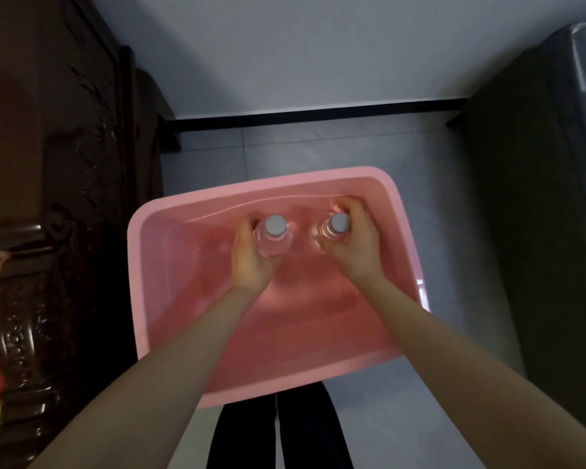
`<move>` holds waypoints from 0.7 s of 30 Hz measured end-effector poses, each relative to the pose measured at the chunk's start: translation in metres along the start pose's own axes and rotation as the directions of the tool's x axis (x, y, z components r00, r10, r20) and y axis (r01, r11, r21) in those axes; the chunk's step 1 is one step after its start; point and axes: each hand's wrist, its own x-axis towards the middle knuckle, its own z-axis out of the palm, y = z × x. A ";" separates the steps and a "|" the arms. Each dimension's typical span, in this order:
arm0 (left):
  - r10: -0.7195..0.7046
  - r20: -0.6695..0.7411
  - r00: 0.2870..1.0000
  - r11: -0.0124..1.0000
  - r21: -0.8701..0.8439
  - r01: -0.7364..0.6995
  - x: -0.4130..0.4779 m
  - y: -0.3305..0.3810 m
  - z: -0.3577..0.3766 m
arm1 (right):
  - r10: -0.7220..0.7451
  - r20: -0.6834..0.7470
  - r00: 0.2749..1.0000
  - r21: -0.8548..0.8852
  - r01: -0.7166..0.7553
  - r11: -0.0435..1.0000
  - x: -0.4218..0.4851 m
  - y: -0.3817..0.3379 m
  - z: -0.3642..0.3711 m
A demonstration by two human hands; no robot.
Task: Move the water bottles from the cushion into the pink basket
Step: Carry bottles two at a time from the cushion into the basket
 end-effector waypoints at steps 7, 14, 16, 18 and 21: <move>-0.002 0.060 0.998 0.999 -0.044 0.004 0.000 0.019 0.033 | -0.204 0.075 0.976 -0.233 0.216 0.948 0.002 -0.015 -0.024; -0.005 0.041 0.999 1.000 -0.024 0.006 0.001 0.021 0.047 | -0.181 0.085 0.980 -0.267 0.197 0.943 0.008 -0.016 -0.031; 0.003 0.035 0.999 1.000 -0.022 -0.003 0.000 0.019 0.047 | -0.162 0.121 0.979 -0.269 0.189 0.944 0.010 -0.015 -0.030; 0.011 0.045 0.999 1.000 -0.014 -0.011 0.000 0.019 0.046 | -0.137 0.149 0.979 -0.260 0.173 0.950 0.010 -0.015 -0.031; 0.001 0.082 0.997 1.000 0.023 -0.003 0.001 0.021 0.045 | -0.116 0.173 0.978 -0.234 0.156 0.960 0.007 -0.017 -0.037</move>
